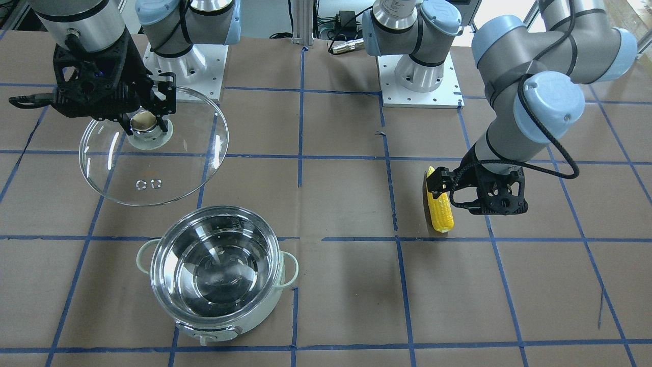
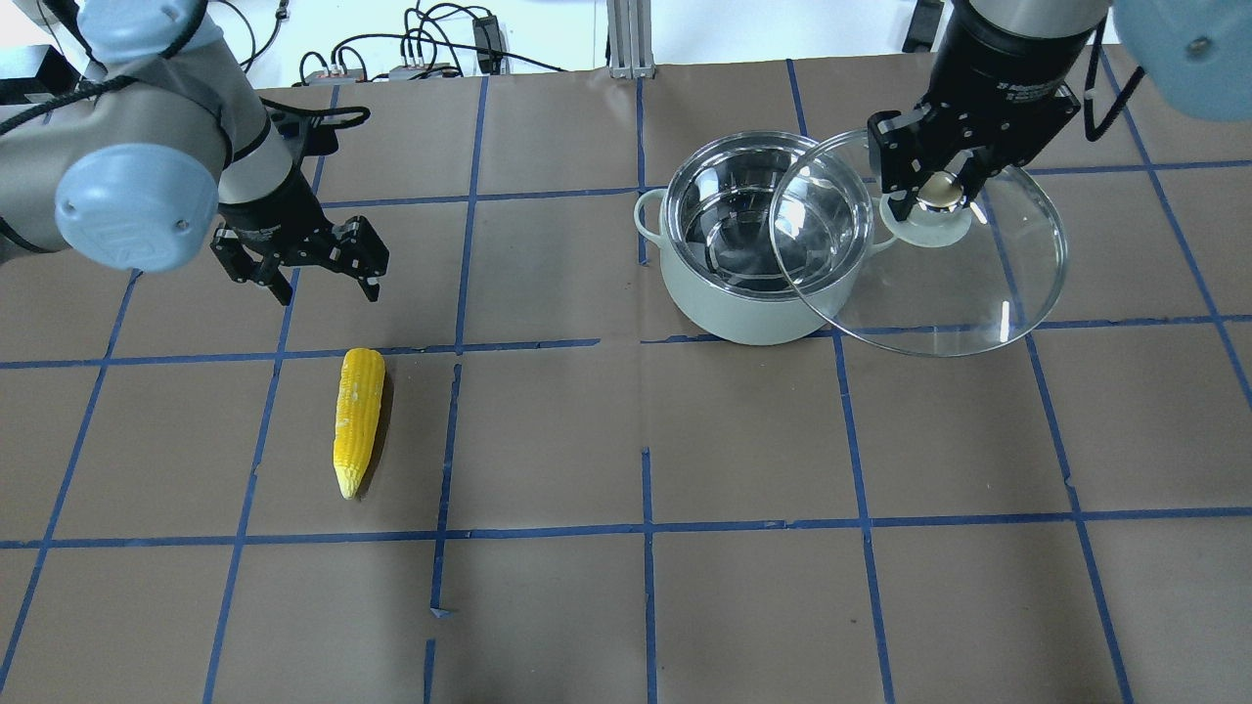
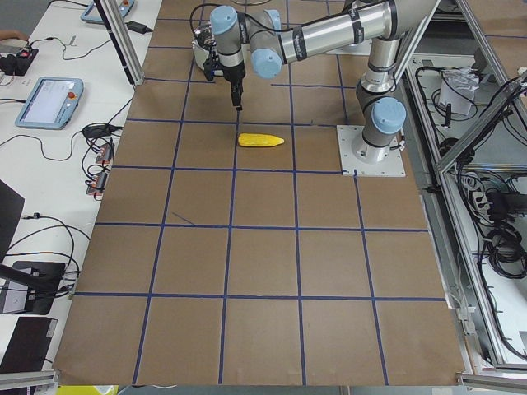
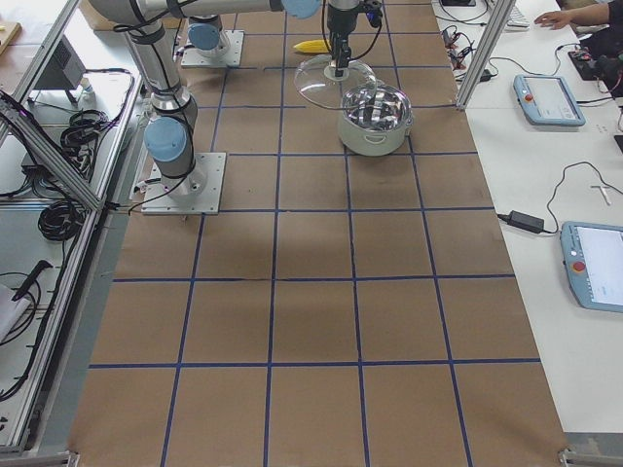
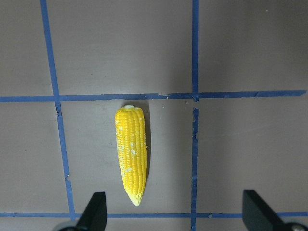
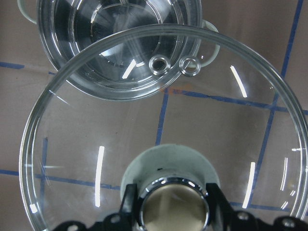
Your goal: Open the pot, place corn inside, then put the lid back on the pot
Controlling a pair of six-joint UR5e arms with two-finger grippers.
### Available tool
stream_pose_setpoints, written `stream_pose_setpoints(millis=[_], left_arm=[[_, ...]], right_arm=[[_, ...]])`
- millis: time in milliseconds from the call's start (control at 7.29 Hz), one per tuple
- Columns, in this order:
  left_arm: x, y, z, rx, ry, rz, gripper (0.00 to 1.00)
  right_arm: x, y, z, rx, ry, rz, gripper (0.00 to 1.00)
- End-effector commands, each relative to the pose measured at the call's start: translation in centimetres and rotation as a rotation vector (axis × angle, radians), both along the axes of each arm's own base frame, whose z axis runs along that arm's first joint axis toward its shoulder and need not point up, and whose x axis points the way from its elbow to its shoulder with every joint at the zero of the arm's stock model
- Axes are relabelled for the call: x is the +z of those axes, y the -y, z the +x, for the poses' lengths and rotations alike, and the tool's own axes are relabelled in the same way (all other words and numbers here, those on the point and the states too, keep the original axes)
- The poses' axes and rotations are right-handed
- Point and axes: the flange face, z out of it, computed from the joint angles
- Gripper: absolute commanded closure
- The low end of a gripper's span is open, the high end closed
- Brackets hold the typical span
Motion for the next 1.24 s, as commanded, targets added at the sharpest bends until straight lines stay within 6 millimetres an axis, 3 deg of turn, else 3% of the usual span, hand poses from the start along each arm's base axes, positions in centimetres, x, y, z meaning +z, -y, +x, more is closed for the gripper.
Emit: stream_pose_setpoints(millis=[0, 275, 549, 824, 1098], left_arm=[[-7.1, -1.0, 1.5, 0.013, -0.022, 0.104, 0.00], [-12.0, -2.0, 1.9, -0.019, -0.025, 0.090, 0.00], [-14.7, -3.6, 1.7, -0.051, -0.018, 0.037, 0.02], [-14.0, -3.7, 1.5, -0.061, -0.013, 0.033, 0.70], [-12.3, -3.2, 0.2, -0.042, -0.014, 0.034, 0.91]], right_arm=[[-0.3, -2.4, -0.6, -0.012, -0.002, 0.005, 0.75], [-1.4, -2.9, -0.7, -0.015, -0.003, 0.008, 0.75], [-1.4, -2.9, -0.7, -0.015, -0.005, 0.008, 0.74], [-1.5, -2.9, -0.7, -0.013, -0.002, 0.010, 0.74], [-1.5, -2.8, -0.8, -0.015, -0.003, 0.007, 0.74]])
